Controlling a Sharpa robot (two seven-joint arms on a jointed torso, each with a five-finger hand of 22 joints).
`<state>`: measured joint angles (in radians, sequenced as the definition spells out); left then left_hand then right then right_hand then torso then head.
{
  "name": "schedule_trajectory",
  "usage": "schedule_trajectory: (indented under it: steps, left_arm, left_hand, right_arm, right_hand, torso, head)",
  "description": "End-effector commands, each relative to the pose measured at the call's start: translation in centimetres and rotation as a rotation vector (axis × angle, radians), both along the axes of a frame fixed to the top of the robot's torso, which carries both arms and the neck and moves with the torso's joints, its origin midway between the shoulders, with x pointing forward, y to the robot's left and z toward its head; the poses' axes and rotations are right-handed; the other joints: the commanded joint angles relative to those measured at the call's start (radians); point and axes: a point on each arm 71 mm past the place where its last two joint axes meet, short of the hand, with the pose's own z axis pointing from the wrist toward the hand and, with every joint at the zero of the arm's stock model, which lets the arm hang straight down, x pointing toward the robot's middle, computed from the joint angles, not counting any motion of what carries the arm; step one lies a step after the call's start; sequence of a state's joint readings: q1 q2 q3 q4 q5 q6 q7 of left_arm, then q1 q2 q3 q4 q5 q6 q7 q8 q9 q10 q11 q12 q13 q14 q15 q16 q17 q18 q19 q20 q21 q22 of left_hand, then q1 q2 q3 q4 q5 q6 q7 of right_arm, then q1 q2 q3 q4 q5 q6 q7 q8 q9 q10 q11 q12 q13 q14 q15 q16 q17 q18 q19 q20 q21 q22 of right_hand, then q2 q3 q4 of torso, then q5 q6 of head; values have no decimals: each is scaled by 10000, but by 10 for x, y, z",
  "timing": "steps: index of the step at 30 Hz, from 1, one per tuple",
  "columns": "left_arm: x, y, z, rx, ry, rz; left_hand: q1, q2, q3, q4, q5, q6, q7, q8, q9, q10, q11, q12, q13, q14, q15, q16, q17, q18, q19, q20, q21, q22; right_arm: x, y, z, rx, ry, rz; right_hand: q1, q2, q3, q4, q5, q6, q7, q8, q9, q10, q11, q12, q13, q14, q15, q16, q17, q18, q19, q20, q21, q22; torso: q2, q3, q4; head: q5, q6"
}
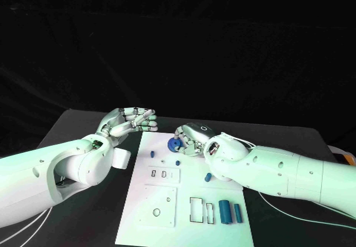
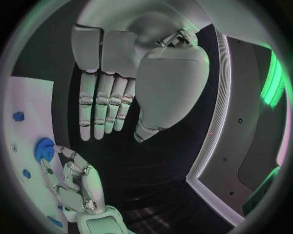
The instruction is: Assemble the parts on the task board
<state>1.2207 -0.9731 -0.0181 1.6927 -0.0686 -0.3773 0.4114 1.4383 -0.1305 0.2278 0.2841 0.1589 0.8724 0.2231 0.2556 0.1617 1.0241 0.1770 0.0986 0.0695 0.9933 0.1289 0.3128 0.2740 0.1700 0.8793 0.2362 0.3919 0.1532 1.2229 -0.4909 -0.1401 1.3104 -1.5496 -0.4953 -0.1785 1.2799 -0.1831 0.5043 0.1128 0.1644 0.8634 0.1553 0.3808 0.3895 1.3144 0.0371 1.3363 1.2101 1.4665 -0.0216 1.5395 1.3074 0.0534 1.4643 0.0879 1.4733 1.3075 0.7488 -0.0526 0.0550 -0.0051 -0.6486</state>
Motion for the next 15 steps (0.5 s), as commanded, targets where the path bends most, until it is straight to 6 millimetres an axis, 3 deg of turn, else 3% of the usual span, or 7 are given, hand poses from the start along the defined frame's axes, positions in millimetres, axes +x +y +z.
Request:
schedule_trajectory:
  steps: [1,9,15]
  left_arm:
    - [-1,-2,2,-97,-45,-164]
    - [-1,-2,2,-96,-39,-168]
    - [-1,-2,2,-90,-28,-163]
  left_hand:
    - [88,34,19,19,-5,-45,70,-30,-5,-16,5,-62,-10,-64,19,-10,9,120,6,17,50,-9]
    - [88,34,19,19,-5,-45,70,-30,-5,-16,5,-62,-10,-64,19,-10,9,120,6,17,50,-9]
    - [88,34,19,19,-5,-45,70,-30,-5,-16,5,-62,-10,-64,19,-10,9,120,6,17,50,-9]
  right_arm:
    - [-1,0,-9,-313,315,21]
    - [-2,3,-13,-356,428,89]
    - [-5,5,-14,-326,535,235]
  right_hand:
    - [-41,67,54,-41,43,390,-337,432,552,-48,46,-56,-22,832,-44,36,1560,-151,41,-53,-56,1311]
    - [-448,-202,30,18,6,-49,-129,134,479,-358,228,-301,-311,816,106,17,1502,-126,-41,63,-151,1225]
    - [-509,-210,15,31,99,-10,-126,137,491,-326,241,-265,-255,817,129,20,1511,-136,-12,94,-125,1266]
  torso:
    - [-2,-2,-8]
    - [-8,-2,-9]
    - [-8,-5,-2]
  head:
    - [13,-31]
    - [-7,-49]
    - [7,-74]
